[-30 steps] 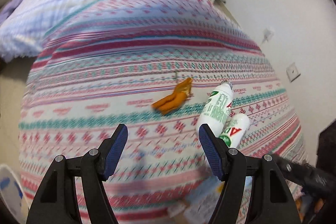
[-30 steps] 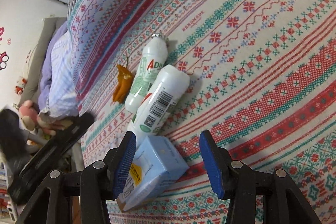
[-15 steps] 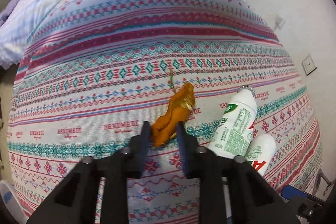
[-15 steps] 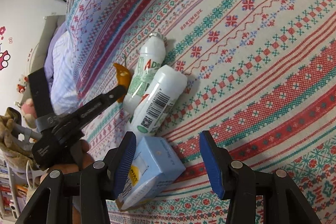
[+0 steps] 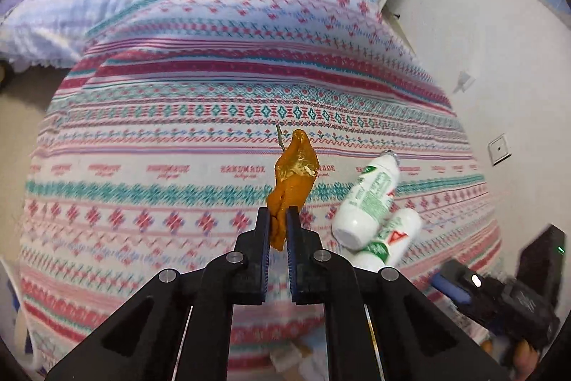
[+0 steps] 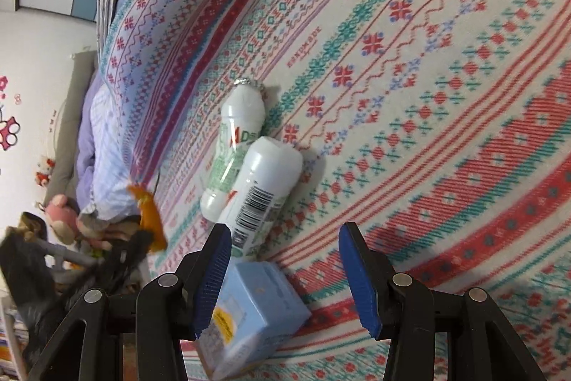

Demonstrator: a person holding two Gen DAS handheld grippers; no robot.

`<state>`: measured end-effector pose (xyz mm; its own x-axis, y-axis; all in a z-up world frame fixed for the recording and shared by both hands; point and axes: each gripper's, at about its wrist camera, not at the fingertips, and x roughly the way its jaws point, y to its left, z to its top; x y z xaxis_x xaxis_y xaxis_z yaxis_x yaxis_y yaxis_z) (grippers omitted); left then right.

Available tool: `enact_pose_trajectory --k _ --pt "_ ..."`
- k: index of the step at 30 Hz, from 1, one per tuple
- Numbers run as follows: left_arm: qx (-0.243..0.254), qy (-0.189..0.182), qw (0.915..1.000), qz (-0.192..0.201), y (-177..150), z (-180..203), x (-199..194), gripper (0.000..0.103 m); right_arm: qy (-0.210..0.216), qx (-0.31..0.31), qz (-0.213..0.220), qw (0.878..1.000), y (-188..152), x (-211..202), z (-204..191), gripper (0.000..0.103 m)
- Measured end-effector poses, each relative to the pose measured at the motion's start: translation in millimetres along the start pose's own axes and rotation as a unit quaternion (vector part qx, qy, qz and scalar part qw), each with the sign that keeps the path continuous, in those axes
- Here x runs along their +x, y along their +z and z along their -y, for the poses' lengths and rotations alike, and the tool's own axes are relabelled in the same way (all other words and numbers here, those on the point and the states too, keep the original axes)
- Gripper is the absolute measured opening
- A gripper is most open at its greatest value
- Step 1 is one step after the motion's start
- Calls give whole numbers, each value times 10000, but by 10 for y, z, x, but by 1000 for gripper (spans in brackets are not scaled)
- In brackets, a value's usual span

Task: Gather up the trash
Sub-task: 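Grasp the orange peel with the left tool while the right tool grasps a white bottle, then carry the peel and bottle to the wastebasket and open both tools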

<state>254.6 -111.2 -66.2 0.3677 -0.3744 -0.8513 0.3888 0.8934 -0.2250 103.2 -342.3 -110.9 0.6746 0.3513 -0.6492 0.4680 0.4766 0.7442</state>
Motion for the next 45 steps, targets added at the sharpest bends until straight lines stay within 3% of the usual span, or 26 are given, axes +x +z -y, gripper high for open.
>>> enact_pose_trajectory --k 7,16,18,22,28,34,39,45 --pt "-280 37 9996 -57 -329 -179 -395 9 189 -77 -67 9998 16 213 -141 55" --pt "-626 101 9979 124 -717 -364 -785 9 65 -221 -221 9995 3 566 -276 55" --pt "-617 145 9978 203 -774 -425 -874 9 47 -264 -207 9994 -32 605 -294 50" --pt "-702 190 9969 300 -837 -631 -1020 9 266 -261 114 9992 -61 407 -359 43" --pt "-901 289 9941 531 -862 -997 -1221 9 643 -431 671 9947 -70 41 -487 42" --pt "-1217 261 9904 602 -907 -1381 -1361 9 866 -790 651 9910 -204 10 -660 42" --pt "-1519 343 9850 739 -992 -1737 -1537 9 576 -1243 688 9882 -356 97 -829 42" --pt "-1951 369 9769 788 -1134 -2183 -1691 9 761 -1548 547 9835 -620 221 -1014 42"
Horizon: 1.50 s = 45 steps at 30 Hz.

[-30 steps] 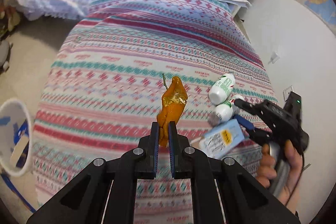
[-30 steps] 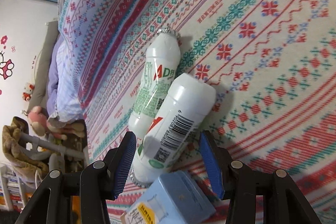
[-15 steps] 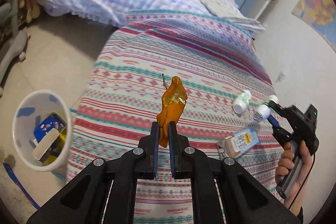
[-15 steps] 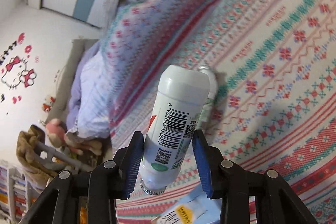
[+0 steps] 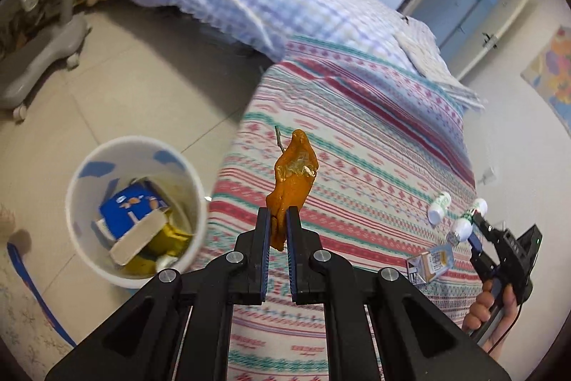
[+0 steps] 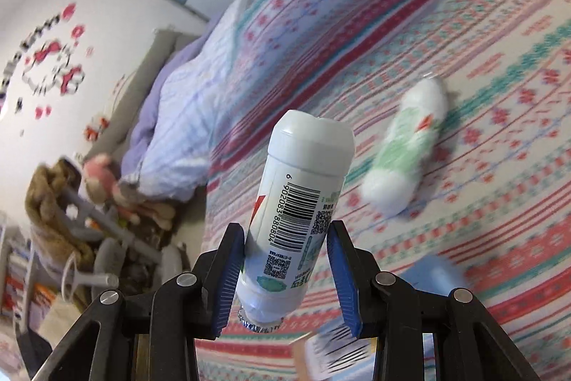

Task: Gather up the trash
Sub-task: 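Carry the peel and bottle to the wastebasket and open both tools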

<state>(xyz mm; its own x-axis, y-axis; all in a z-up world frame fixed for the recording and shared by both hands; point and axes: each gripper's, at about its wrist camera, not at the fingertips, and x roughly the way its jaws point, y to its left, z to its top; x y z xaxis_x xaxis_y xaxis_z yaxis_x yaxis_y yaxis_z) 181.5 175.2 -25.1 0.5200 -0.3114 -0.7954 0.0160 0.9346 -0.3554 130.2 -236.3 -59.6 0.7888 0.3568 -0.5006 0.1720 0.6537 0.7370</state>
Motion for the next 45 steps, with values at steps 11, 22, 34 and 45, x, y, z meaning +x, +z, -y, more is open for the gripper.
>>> enact_pose_trajectory --k 11,22,34,45 --pt "-1276 99 9917 75 139 -1150 -188 9 235 -1022 -911 9903 -704 633 -666 42" --pt "-1549 138 9870 -401 124 -1498 89 9 685 -917 -1552 9812 -1242 1160 -1000 42" --pt "-1859 268 9800 -662 116 -1702 275 9 1005 -792 -1959 9722 -1630 1586 -1417 42" --pt "-2647 208 9625 -548 61 -1980 225 46 943 -836 -2092 9697 -1879 1950 -1828 43"
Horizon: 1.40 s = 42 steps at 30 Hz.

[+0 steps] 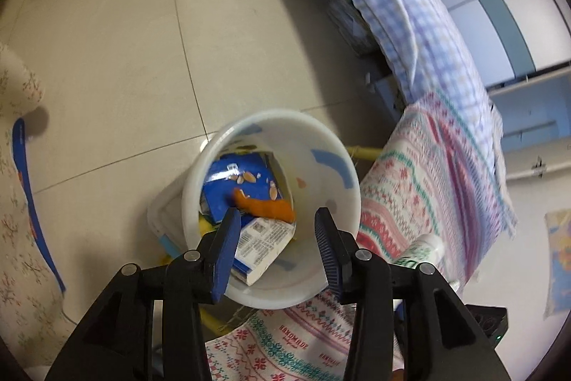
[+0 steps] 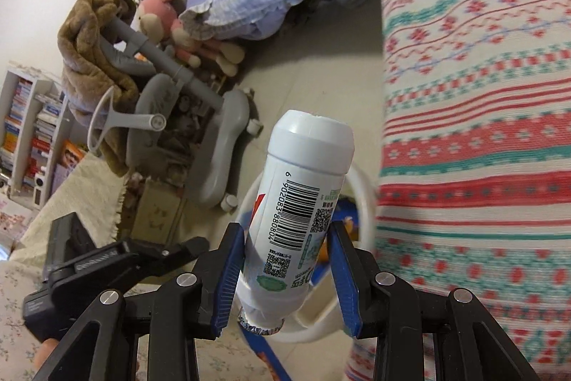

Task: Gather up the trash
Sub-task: 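Carry the peel and bottle to the wastebasket and open both tools, then move both tools back to the last bottle and milk carton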

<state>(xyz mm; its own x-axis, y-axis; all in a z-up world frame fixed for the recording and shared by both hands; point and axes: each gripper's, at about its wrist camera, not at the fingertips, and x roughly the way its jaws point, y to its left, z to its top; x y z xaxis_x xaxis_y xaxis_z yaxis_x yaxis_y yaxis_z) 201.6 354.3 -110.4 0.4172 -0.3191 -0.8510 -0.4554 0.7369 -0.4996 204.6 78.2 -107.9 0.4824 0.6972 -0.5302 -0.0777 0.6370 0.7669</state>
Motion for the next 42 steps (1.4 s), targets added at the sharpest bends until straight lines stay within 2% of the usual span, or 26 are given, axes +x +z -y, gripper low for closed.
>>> enact_pose_trajectory --k 7,8,9,13,18,24,28,34,37,42 --pt "-145 185 9988 434 57 -50 -187 46 -36 -121 -142 9998 44 362 -285 45" --pt "-174 192 9984 508 64 -59 -213 46 -88 -158 -246 9995 49 443 -330 47" --pt "-185 191 9982 543 71 -64 -227 46 -164 -219 -391 9989 38 522 -364 56" --pt "-168 90 9984 524 87 -78 -235 46 -406 -524 -469 9967 -68 557 -354 58" --pt "25 57 9986 522 73 32 -234 46 -557 -293 -403 9972 -95 368 -60 58" --pt "497 5 9979 412 -25 301 -175 46 -693 -252 -197 9971 -63 -124 161 58" --pt "981 -121 9948 256 -147 569 -110 46 -1026 -224 -160 9943 -10 -507 289 58" --pt "1801 -417 9827 84 -442 1066 -17 46 -1416 246 227 9894 199 -1295 670 58" --pt "2291 -497 9721 25 -665 1391 42 46 -1580 538 495 9847 322 -1709 875 58" --pt "3130 -573 9480 -109 -1157 1968 179 48 -1809 979 1031 9732 493 -2438 1244 59"
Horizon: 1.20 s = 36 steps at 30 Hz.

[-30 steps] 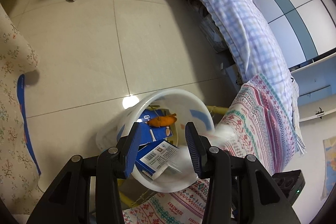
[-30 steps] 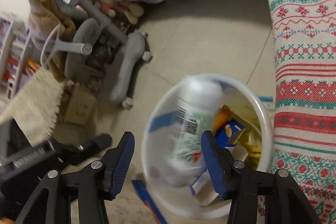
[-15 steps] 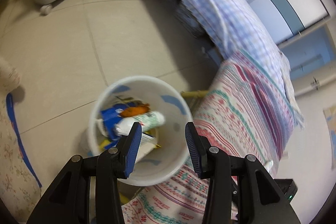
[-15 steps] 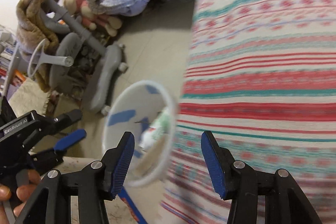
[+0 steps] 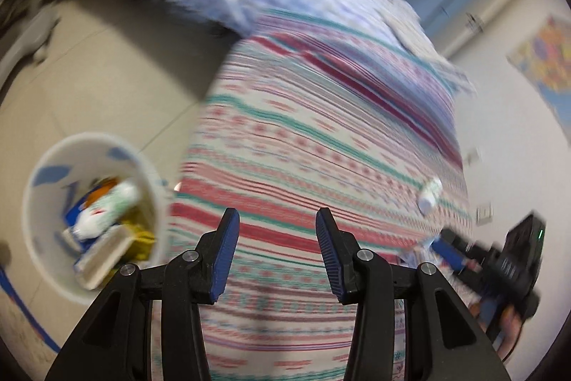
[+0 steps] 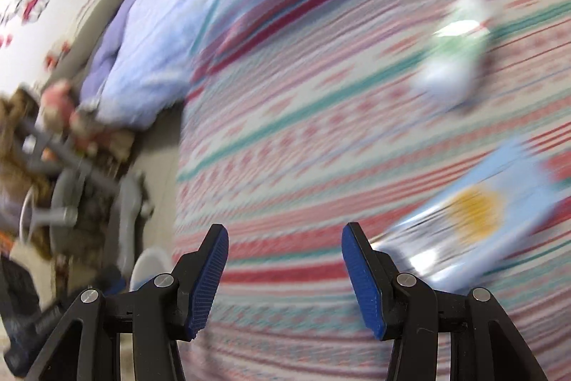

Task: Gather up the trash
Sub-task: 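Move both tools back to the last bottle and milk carton, then grasp the blue-white milk carton with the right tool while the left tool grasps the white bottle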

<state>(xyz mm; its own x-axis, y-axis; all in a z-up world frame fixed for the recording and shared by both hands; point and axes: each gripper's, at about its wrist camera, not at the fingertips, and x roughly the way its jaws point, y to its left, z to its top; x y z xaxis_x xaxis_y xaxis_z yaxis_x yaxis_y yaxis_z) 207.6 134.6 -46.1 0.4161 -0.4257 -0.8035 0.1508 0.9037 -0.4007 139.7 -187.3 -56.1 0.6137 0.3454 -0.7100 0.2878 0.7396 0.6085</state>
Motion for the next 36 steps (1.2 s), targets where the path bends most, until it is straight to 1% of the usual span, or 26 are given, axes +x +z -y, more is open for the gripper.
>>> enact_pose_trajectory --k 3,6,8,9,10,13,14,16,17,19,20,21,24,26,27,28,29,30,31,32,36 --pt "598 -132 9980 -129 -75 515 151 50 -128 454 319 9984 153 -265 445 59" --pt "1357 -173 9904 -214 -212 1058 281 51 -210 895 495 9945 179 -402 783 59" --pt "1756 -129 9840 -260 -288 1378 381 51 -284 1210 406 9914 98 -411 944 59" --pt "1847 -99 9823 -282 -296 1496 434 51 -250 1332 277 9904 54 -401 1017 59" --pt "1876 -80 9818 -285 -297 1549 462 51 -233 1465 155 9888 5 -381 1075 59" --pt "1916 59 9812 -242 -261 1752 619 51 -286 1707 -21 9849 -78 -285 1163 59" --pt "1924 64 9809 -275 -256 1795 676 51 -158 1724 -126 9848 -96 -214 1140 59" --pt "1898 99 9810 -396 -243 1844 786 51 261 1829 -329 9822 -115 -89 1098 60" --pt "1849 153 9817 -433 -237 1846 827 51 300 1821 -312 9823 -110 -59 1063 66" --pt "1652 221 9849 -462 -198 1796 872 51 66 1648 -137 9862 -65 3 966 72" --pt "1554 211 9866 -459 -173 1774 891 51 -25 1558 -54 9878 -39 21 920 78" --pt "1463 204 9880 -439 -143 1735 884 51 -128 1455 11 9893 -16 44 863 80" --pt "1302 298 9905 -331 -82 1652 845 51 -698 782 234 9942 7 153 649 81" --pt "1238 302 9914 -299 -67 1614 822 51 -1037 333 293 9936 -3 221 558 80" --pt "1195 295 9920 -286 -59 1602 815 51 -1149 161 309 9928 -10 242 519 79" --pt "1158 295 9925 -265 -54 1590 810 51 -1167 88 305 9927 -13 256 488 78" --pt "1121 312 9929 -246 -52 1577 807 51 -1115 122 273 9933 -8 239 514 74" --pt "1100 328 9931 -248 -51 1572 811 51 -1033 202 240 9942 -6 213 547 65" --pt "1081 337 9932 -256 -54 1567 815 51 -906 297 243 9951 16 150 598 53" --pt "1086 329 9932 -260 -57 1571 818 51 -830 303 238 9958 22 108 595 48" --pt "1179 343 9921 -241 -55 1624 843 51 -706 258 170 9970 3 9 615 47"
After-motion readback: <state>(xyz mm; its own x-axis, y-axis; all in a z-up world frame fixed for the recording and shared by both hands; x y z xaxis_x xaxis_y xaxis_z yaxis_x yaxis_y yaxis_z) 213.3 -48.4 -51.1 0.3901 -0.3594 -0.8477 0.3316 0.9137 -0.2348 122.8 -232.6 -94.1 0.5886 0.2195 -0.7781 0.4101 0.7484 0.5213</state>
